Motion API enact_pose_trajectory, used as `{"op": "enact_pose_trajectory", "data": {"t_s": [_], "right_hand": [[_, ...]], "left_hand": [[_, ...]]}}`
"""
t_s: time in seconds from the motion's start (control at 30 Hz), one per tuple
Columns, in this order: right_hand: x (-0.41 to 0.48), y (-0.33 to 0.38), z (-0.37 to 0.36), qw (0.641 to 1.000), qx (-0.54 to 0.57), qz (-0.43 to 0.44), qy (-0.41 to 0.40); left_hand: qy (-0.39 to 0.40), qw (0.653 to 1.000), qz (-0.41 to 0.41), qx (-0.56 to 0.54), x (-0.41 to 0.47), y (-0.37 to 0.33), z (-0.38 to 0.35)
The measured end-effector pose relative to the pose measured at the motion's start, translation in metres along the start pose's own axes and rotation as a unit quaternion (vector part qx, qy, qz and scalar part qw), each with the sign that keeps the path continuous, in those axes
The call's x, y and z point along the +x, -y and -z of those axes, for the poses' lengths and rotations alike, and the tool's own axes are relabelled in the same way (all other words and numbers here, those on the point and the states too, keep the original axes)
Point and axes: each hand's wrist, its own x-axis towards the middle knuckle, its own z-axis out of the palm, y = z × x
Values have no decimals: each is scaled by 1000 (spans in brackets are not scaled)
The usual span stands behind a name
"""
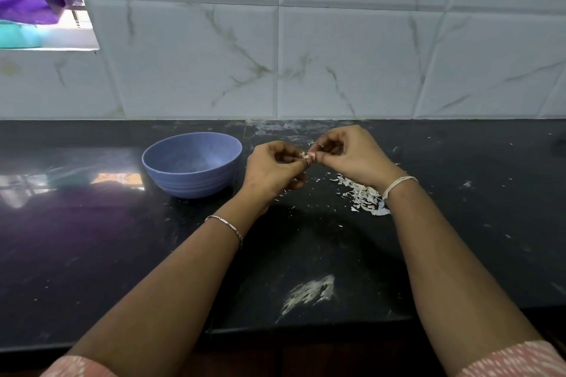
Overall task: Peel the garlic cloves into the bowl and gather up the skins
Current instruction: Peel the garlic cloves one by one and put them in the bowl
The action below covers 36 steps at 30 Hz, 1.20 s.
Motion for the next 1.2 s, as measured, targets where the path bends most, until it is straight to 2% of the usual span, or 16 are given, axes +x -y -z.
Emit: {"op": "enact_pose_trajectory", "data": {"t_s": [0.27, 0.37, 0.47, 0.5, 0.57, 0.63, 0.7, 0.8, 0.9, 1.1, 1.2], "right_hand": [[4, -4, -5, 1000, -26, 11, -10], [5, -3, -8, 998, 56, -5, -3], [5, -4, -12, 989, 146, -26, -7], [6, -6, -15, 990, 137, -24, -7], [7, -11, -20, 999, 48, -9, 2], [8, -13, -23, 1000, -19, -1, 0], [9, -11, -25, 997, -72, 13, -18], [8, -1, -29, 991, -130, 17, 3], [9, 6, -37, 987, -154, 24, 41], [11, 9, -44, 952, -270, 27, 142], [11, 10, -44, 952, -272, 36, 138]], "left_hand": [[1, 1000, 5, -25, -3, -5, 1], [-12, 1000, -11, -17, -2, -9, 3], [-39, 993, -84, 69, -3, -18, 11], [-51, 987, -109, 105, -4, -23, 16], [-88, 977, -136, 140, -7, -39, 33], [-135, 953, -171, 212, -11, -57, 58], [-159, 893, -191, 375, -14, -75, 86], [-116, 823, -97, 547, -9, -86, 124], [-50, 768, -24, 638, -4, -76, 137], [-22, 732, -38, 680, 4, -63, 133], [-22, 728, -46, 683, 9, -63, 121]]}}
